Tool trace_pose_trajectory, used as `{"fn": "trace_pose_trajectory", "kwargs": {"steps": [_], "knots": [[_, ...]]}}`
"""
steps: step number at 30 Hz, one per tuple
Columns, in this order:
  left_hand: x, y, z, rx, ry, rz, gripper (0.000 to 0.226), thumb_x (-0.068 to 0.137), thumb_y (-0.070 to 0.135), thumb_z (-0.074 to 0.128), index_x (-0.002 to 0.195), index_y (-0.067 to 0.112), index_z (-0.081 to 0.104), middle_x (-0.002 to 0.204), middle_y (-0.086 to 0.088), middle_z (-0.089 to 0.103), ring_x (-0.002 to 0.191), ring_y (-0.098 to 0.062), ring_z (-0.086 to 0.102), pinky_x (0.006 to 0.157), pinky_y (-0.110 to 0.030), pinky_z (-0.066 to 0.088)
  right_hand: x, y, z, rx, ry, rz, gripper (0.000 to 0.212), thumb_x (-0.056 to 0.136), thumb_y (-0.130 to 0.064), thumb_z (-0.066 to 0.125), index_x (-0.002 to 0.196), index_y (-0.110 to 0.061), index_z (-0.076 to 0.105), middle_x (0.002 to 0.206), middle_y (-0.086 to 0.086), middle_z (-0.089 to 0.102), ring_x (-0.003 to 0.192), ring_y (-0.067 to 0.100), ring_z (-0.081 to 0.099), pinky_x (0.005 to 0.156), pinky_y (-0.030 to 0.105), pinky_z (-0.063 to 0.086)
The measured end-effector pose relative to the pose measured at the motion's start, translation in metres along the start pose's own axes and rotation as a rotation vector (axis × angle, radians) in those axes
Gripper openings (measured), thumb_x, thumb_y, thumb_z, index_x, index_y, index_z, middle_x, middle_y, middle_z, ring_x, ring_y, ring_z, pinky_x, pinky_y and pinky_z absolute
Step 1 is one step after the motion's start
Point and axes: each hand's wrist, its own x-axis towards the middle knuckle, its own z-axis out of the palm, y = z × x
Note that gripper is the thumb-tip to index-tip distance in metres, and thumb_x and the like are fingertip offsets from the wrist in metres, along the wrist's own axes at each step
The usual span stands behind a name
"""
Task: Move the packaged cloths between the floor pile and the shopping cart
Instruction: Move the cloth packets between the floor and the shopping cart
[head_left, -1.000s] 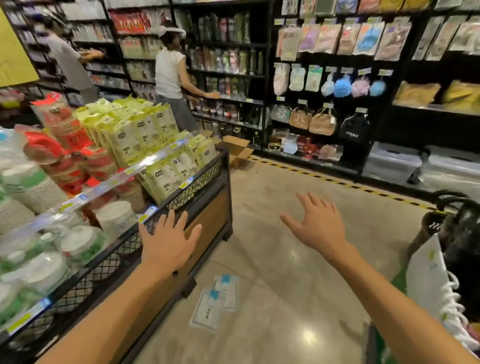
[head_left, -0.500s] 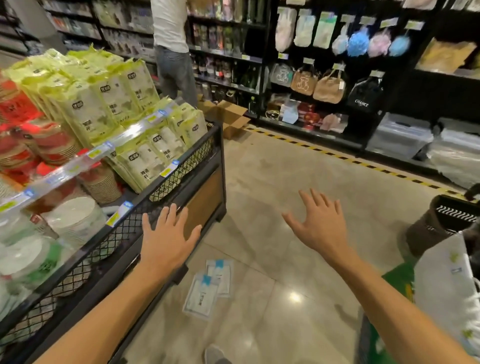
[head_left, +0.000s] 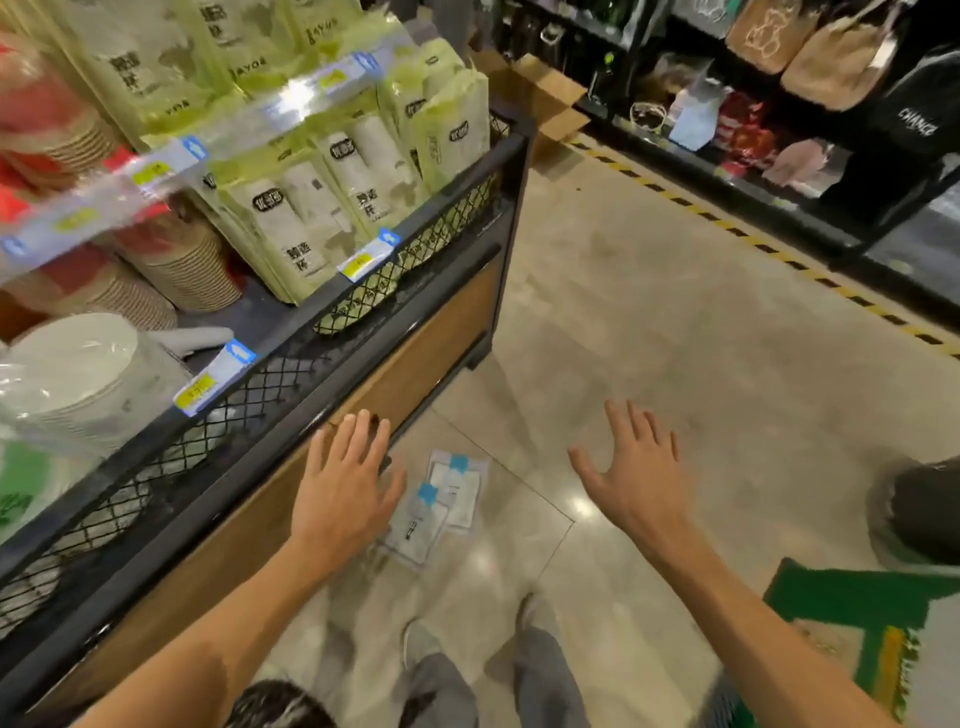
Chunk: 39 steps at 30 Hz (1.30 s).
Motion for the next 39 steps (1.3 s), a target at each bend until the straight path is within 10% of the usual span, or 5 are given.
{"fn": "trace_pose_trajectory", "kwargs": {"steps": [7, 13, 17, 23, 39], "knots": [[0.048, -0.006, 0.144, -0.018, -0.168, -0.064, 0.072, 0.103, 0.061, 0.018, 0.161, 0.021, 0.003, 0.169, -0.005, 0.005, 0.157, -0.022, 0.009, 0.127, -0.048, 0.009, 0.063, 0.004, 0.152, -0.005, -0.134, -0.042, 0.077, 0.095, -0.067, 0.046, 0.155, -0.019, 0.041, 0.160, 0.009, 0.045, 0.147, 0.034, 0.039, 0.120, 0.056, 0.030], [0.080, -0.018, 0.293, 0.009, -0.245, -0.092, 0.072, 0.097, 0.054, 0.026, 0.151, 0.012, 0.047, 0.158, -0.012, 0.042, 0.143, -0.030, 0.044, 0.118, -0.051, 0.029, 0.108, 0.004, 0.302, 0.002, -0.175, -0.084, 0.078, 0.093, -0.066, 0.048, 0.153, -0.016, 0.044, 0.157, 0.012, 0.048, 0.144, 0.037, 0.044, 0.116, 0.057, 0.036], [0.095, -0.025, 0.409, -0.056, -0.219, -0.120, 0.071, 0.096, 0.051, 0.030, 0.153, 0.010, 0.043, 0.160, -0.012, 0.038, 0.146, -0.029, 0.036, 0.122, -0.044, 0.005, 0.126, 0.007, 0.415, -0.040, -0.220, -0.098, 0.077, 0.097, -0.066, 0.044, 0.157, -0.017, 0.041, 0.162, 0.013, 0.041, 0.149, 0.036, 0.038, 0.121, 0.058, 0.028], [0.115, -0.038, 0.561, 0.076, -0.271, -0.162, 0.075, 0.099, 0.057, -0.002, 0.159, 0.016, 0.014, 0.166, -0.012, 0.016, 0.154, -0.027, 0.023, 0.124, -0.050, 0.015, 0.142, 0.017, 0.574, -0.080, -0.265, -0.109, 0.081, 0.100, -0.066, 0.039, 0.163, -0.019, 0.024, 0.170, 0.011, 0.025, 0.156, 0.034, 0.023, 0.125, 0.056, 0.016], [0.151, -0.054, 0.803, -0.152, -0.054, -0.294, 0.096, 0.088, 0.071, 0.035, 0.154, 0.003, 0.025, 0.165, -0.021, 0.019, 0.154, -0.034, 0.015, 0.119, -0.060, 0.012, 0.149, 0.014, 0.836, 0.041, -0.222, -0.068, 0.132, 0.077, -0.094, 0.040, 0.164, -0.003, -0.003, 0.174, 0.011, -0.007, 0.160, 0.024, -0.011, 0.125, 0.057, -0.010]]}}
